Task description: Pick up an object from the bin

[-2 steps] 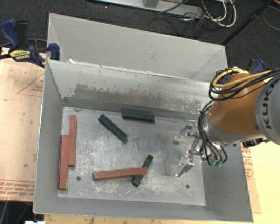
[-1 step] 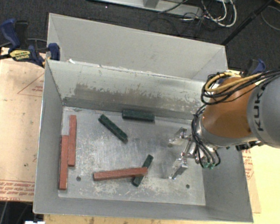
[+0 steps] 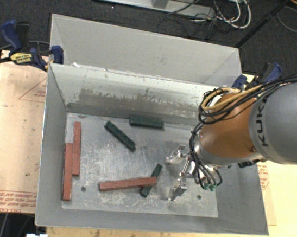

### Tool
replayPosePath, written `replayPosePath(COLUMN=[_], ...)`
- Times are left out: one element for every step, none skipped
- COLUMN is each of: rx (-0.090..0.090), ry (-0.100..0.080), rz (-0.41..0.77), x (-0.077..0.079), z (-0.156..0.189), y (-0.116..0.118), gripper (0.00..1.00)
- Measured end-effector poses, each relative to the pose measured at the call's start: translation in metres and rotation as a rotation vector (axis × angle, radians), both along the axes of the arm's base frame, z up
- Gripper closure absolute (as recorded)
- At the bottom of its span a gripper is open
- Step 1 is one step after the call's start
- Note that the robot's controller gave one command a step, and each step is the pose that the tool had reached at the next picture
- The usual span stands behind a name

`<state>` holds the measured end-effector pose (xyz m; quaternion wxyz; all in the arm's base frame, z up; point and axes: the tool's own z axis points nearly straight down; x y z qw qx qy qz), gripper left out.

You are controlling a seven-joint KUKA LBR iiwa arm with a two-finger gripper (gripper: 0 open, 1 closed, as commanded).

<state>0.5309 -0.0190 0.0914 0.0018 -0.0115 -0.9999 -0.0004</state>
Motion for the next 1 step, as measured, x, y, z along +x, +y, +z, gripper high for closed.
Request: replayPosePath(rx=[-0.001], ry=[-0.016], rz=[0.314], x=[0.0318], z=[-0.0133], y=[0.0179], gripper=[1.0])
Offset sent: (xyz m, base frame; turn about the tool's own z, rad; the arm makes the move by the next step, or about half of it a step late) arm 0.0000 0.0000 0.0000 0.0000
